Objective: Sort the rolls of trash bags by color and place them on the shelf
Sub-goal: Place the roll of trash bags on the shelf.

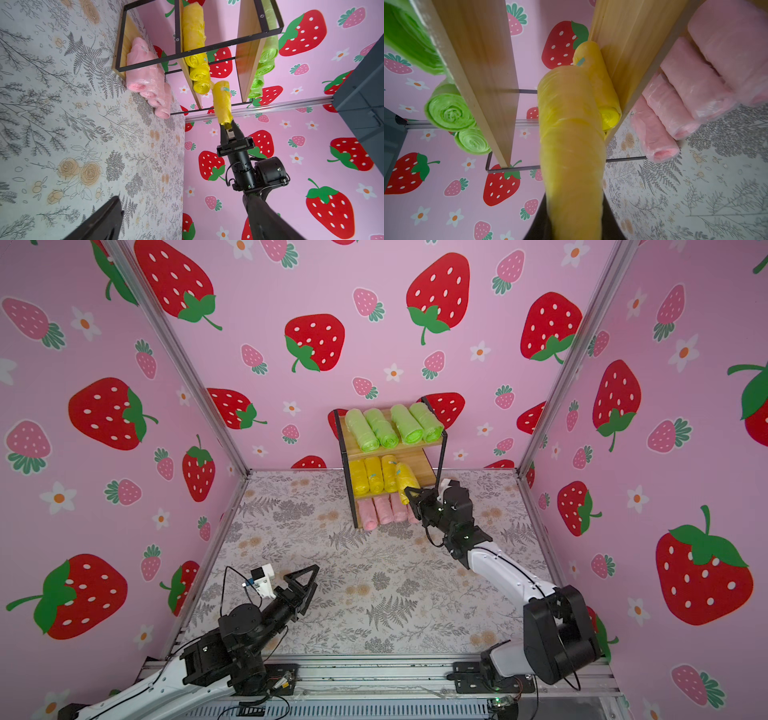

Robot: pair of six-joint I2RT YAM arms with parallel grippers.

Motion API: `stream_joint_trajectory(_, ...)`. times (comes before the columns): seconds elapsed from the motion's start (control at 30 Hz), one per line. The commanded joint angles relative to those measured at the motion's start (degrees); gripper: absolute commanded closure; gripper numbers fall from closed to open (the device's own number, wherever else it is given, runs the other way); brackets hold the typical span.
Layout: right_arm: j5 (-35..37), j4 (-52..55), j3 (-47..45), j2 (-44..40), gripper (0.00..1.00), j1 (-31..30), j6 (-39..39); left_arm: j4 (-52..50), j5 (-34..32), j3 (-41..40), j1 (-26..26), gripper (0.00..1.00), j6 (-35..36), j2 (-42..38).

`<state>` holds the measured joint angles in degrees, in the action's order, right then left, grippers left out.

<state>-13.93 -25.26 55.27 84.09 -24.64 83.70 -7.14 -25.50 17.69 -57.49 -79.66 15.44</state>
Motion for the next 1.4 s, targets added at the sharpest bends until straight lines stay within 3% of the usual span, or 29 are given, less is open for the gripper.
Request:
stream_joint_trajectory(0.0, -0.21, -10.70, 4.94, 2.35, 1.00, 1.40, 3.30, -2.87, 0.12, 3.61, -0.02, 0.03, 4.24, 0.71)
stream_joint_trajectory(0.37, -3.53, -7.30, 13.22, 12.72, 1.00, 6.47, 6.70, -2.58, 3.53, 7.37, -0.03, 0.02, 11.96, 5.56)
stream_joint_trajectory(0.73, -11.15, 11.85, 20.04, 15.62, 0.41, 8.90, 2.84, -4.88, 6.48, 13.03, 0.01, 0.01, 14.16, 15.61)
stream_joint_trajectory(1.03, -13.87, 45.33, 28.92, 12.32, 0.33, 12.48, -13.78, -13.95, 6.96, 23.89, 0.26, 0.00, 20.00, 24.79)
stream_joint_trajectory(1.3, -13.66, 54.34, 21.38, -0.27, 0.31, 13.83, -30.50, -26.14, 9.98, 33.75, 3.27, 0.00, 27.52, 31.88)
stream_joint_trajectory(1.37, -11.85, 54.70, 17.46, -5.72, 0.24, 13.83, -36.75, -27.40, 8.24, 34.06, 4.03, 0.00, 30.82, 30.78)
